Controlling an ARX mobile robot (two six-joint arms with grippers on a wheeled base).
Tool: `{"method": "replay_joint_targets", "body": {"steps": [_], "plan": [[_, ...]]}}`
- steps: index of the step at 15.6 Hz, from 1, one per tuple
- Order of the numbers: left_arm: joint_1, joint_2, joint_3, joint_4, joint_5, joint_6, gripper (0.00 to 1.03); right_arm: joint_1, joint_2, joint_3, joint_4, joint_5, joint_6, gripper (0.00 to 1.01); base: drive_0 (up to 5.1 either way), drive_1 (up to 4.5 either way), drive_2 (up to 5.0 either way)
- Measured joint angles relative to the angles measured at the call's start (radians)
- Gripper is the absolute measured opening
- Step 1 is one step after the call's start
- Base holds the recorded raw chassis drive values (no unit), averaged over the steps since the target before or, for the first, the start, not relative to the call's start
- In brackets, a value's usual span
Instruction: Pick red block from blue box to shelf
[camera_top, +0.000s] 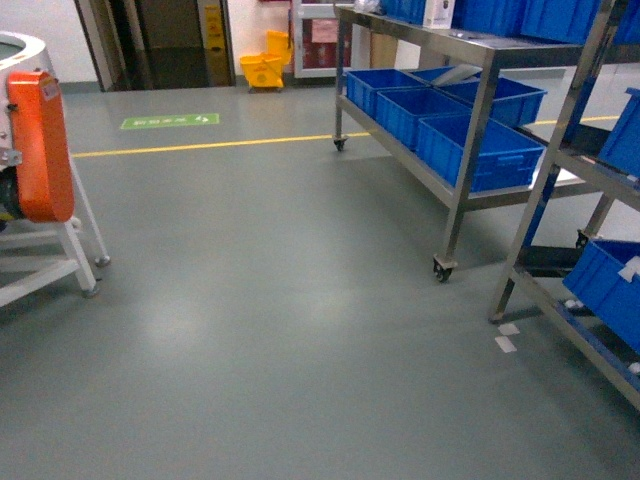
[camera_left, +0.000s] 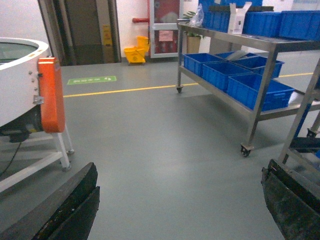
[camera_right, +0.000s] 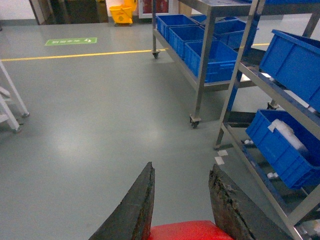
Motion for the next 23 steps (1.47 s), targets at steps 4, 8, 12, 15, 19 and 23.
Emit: {"method": "replay_joint_targets", "body": {"steps": [4, 8, 12, 15, 19, 23], "plan": [[0.000, 0.000, 0.000, 0.002, 0.000, 0.000, 0.98, 0.000, 0.000, 0.000, -0.001, 0.000, 0.000, 0.27, -1.7, 2.42, -5.8], [0.000, 0.000, 0.000, 0.004, 0.001, 0.000, 0.98, 0.000, 0.000, 0.000, 0.001, 0.000, 0.000, 0.27, -1.7, 2.42, -5.8], [0.000, 0.000, 0.000, 0.000, -0.001, 0.000, 0.98, 0.000, 0.004, 0.000, 0.000, 0.000, 0.000, 0.27, -1.5, -1.46, -1.5], [0.000, 0.000, 0.000, 0.003, 0.001, 0.000, 0.98, 0.000, 0.005, 0.000, -0.002, 0.000, 0.000, 0.27, -1.5, -1.46, -1.5], [0.000, 0.000, 0.000, 0.003, 0.001, 0.000, 0.98, 0.000, 0.004, 0.000, -0.002, 0.000, 0.000, 0.27, -1.5, -1.46, -1.5], [0.000, 0.000, 0.000, 0.002, 0.001, 0.000, 0.98, 0.000, 0.000, 0.000, -0.002, 0.000, 0.000, 0.27, -1.6, 0.46, -3.7]]}}
